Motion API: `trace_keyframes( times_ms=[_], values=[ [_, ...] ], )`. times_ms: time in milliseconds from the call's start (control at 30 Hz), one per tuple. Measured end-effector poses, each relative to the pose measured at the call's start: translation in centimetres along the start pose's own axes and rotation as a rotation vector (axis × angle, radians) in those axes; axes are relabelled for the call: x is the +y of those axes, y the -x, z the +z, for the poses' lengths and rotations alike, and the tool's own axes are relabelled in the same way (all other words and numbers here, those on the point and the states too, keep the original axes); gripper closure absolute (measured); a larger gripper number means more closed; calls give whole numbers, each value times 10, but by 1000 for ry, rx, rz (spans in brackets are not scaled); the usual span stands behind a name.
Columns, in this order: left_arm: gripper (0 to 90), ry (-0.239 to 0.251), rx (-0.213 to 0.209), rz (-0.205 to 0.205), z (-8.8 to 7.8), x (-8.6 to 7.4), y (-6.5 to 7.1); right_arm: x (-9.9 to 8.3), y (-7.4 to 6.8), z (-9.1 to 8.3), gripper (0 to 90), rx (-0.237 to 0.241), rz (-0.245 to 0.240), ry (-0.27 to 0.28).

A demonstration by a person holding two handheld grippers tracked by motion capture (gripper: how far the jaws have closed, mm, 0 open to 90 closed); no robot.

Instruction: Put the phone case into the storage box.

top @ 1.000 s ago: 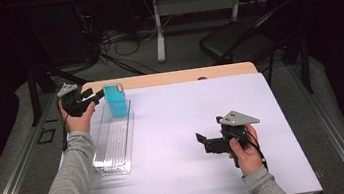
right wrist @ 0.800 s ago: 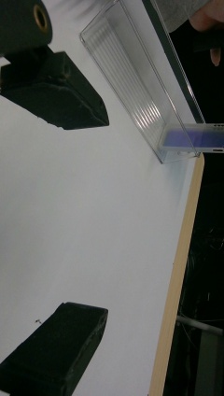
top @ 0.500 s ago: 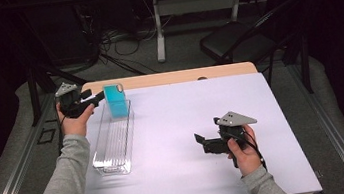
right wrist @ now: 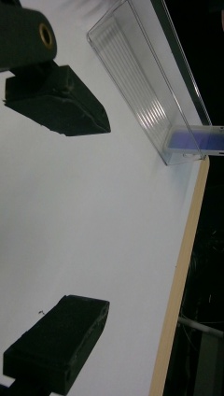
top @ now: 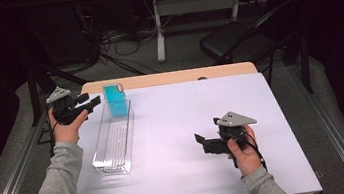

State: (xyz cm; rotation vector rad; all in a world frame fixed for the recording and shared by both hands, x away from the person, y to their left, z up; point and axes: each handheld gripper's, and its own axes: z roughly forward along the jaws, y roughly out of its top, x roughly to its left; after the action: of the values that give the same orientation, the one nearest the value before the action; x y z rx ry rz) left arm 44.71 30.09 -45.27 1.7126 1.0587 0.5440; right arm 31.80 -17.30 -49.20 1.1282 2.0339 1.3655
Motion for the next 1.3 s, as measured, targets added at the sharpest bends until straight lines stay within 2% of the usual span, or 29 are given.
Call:
trace_keyframes(
  times_ms=[133,200,333,400,467,533,733,833,933,1100,1300],
  values=[
    [428,16,-27,-26,-11,-2,4,0,0,-4,121,-1,-12,-1],
    [423,15,-26,-20,-17,-3,8,-1,-1,-6,121,-3,-17,-4],
    [338,15,-34,-28,-27,-5,17,-2,0,-11,120,-11,-35,-7],
    [303,12,-38,-17,-33,-7,21,-3,1,-15,117,-13,-37,-12],
    [280,10,-48,-3,-38,-8,25,-5,3,-19,84,-18,-35,-16],
    [236,12,-64,-10,-44,-10,29,-8,6,-24,50,-20,-39,-15],
    [200,28,-58,4,-61,-15,39,-18,15,-37,0,-42,-17,-21],
    [154,23,-81,11,-69,-19,44,-21,19,-43,0,-55,11,-16],
    [154,28,-107,6,-76,-26,47,-24,23,-50,0,-65,26,-8],
    [150,32,-121,-13,-84,-38,50,-29,29,-58,0,-77,47,-11],
    [77,41,-157,11,-92,-55,56,-36,36,-65,0,-108,67,-13]
  ],
)
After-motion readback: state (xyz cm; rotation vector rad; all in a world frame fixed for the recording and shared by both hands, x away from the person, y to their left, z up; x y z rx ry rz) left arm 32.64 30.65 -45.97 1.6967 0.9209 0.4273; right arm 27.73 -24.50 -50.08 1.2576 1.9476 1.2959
